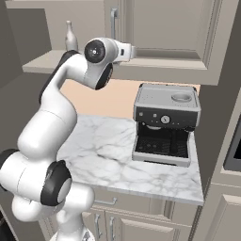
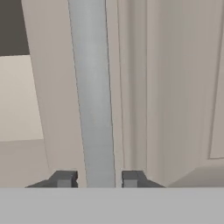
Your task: Open the cabinet directly in front. Then move the liquor and the cup to the dining counter with the candle on it.
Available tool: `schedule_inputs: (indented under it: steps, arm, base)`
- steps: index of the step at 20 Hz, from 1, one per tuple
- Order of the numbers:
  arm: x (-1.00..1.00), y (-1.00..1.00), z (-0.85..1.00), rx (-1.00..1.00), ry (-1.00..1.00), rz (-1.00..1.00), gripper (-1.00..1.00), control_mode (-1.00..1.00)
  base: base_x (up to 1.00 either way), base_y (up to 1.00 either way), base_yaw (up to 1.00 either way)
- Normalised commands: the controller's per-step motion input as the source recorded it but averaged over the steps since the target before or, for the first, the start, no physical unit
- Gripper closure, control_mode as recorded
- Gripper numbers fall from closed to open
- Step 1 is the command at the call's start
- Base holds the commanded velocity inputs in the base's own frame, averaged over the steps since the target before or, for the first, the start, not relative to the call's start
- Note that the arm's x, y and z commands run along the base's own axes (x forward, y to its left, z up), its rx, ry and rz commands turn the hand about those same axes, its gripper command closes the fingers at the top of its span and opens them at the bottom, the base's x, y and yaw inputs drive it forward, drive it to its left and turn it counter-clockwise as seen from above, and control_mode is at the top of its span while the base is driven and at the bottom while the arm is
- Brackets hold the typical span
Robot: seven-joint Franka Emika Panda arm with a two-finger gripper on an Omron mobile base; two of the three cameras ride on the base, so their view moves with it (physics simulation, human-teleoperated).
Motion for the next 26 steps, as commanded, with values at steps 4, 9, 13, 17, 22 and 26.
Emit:
schedule_inputs:
  steps: [4, 9, 13, 17, 22, 26]
  arm:
    - [-0.04, -0.03, 0.00, 0.00, -0.01, 0.00, 1.00, -1.00]
    - [-0.51, -0.52, 0.31, 0.01, -0.15, 0.00, 1.00, -1.00]
    - [-0.69, -0.74, 0.40, 0.03, -0.20, -0.01, 1.00, -1.00]
    - [-0.72, -0.82, 0.39, 0.03, -0.17, -0.03, 1.00, -1.00]
    - [-0.69, -0.84, 0.44, 0.06, -0.12, -0.04, 1.00, -1.00]
    - [-0.64, -0.88, 0.53, 0.14, -0.01, -0.10, 1.00, -1.00]
  base:
    - [0.00, 0.00, 0.00]
    - [0.00, 0.00, 0.00]
    - [0.00, 0.00, 0.00]
    - [0.00, 0.00, 0.00]
    - [0.00, 0.00, 0.00]
    - [0.00, 0.00, 0.00]
